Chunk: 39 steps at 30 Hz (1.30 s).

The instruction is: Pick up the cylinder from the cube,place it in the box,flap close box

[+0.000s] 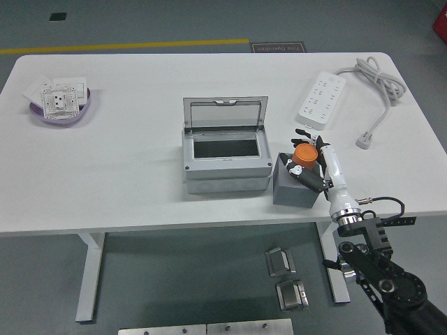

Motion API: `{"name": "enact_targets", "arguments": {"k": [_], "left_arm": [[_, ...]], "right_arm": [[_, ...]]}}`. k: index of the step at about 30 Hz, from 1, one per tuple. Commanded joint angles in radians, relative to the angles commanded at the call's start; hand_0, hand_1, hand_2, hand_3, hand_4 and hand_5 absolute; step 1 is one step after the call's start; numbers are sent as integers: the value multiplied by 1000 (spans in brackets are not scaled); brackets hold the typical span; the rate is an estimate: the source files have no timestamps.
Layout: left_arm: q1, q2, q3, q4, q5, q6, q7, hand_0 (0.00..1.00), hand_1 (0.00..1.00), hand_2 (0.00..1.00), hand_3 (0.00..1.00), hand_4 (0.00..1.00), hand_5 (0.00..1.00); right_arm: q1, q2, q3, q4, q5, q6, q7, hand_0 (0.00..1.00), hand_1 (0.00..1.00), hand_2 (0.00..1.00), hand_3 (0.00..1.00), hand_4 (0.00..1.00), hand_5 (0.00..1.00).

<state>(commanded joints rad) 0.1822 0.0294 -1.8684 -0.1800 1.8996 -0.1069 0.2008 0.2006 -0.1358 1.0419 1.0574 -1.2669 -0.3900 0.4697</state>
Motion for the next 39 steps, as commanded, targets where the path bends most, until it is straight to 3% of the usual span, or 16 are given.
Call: {"name": "enact_targets", "arguments": {"k": [7,8,13,14,39], "left_arm": [[-1,-1,-10,0,11,-2,-1,631,582,546,588,478,45],[-1,-1,-11,0,12,-1,-1,631,583,546,588,479,45],[-2,-1,-16,0,18,-2,-1,631,583,546,588,479,45],[-2,-1,-17,0,19,-2,-2,632,583,546,588,479,45],[-9,11,-14,0,23,-4,-1,632,583,547,587,482,47]], "right_arm": [[2,-2,8,-1,-8,7,-8,637,709,691,787,828,271],[2,-3,9,-1,-8,7,-8,826,781,781,815,977,451],[4,-3,11,2,-11,8,-9,826,781,781,815,977,451],[5,-3,11,2,-11,8,-9,893,807,813,830,984,455],[12,-13,67,36,10,22,-4,890,810,811,834,991,489]]}}
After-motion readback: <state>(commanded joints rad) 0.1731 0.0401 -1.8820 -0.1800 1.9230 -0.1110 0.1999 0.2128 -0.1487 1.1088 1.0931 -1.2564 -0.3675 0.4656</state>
